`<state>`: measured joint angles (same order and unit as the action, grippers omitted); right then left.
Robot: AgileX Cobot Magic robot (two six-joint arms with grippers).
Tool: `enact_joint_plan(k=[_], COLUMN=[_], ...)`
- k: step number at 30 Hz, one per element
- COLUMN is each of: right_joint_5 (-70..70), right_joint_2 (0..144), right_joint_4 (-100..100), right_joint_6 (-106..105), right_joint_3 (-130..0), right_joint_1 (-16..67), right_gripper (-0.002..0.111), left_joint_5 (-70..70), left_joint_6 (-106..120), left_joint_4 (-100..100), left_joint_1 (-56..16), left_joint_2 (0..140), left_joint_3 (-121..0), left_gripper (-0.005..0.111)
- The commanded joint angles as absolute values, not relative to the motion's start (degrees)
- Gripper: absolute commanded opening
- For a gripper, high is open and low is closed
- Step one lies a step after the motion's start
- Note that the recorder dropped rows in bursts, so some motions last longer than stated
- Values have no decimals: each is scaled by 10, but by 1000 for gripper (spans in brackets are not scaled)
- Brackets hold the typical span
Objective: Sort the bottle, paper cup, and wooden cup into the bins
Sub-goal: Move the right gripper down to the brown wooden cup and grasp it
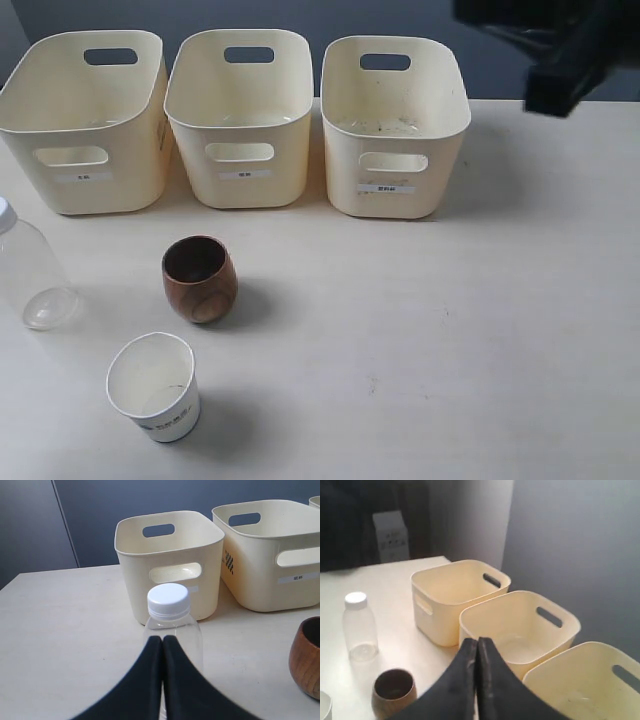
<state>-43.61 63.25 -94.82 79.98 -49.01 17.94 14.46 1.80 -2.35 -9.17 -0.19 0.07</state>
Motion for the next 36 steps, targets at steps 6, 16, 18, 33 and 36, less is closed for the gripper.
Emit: enact_joint_plan(k=[6,16,18,33,36], right_joint_5=[-299,-286,-271,-219,-215], right_joint_2=[818,1010,1029,1120,1133], right_joint_4=[-999,-999,-999,-999,-999], right_joint_6=[788,782,782,778,778], right_joint_3=[-590,-706,-711,-711,-711], right_joint_1=[399,488,496,535,535], right_gripper=[-1,41,51,52,51], left_joint_5=[137,137,137,137,137], left_joint_6=[16,16,16,16,16], left_joint_4=[-22,-22,-23,-24,-24], left_joint_1=[-93,-93,-93,-93,-93], left_joint_2=[0,0,0,0,0], left_joint_3=[0,0,0,0,0], left_gripper=[0,0,0,0,0])
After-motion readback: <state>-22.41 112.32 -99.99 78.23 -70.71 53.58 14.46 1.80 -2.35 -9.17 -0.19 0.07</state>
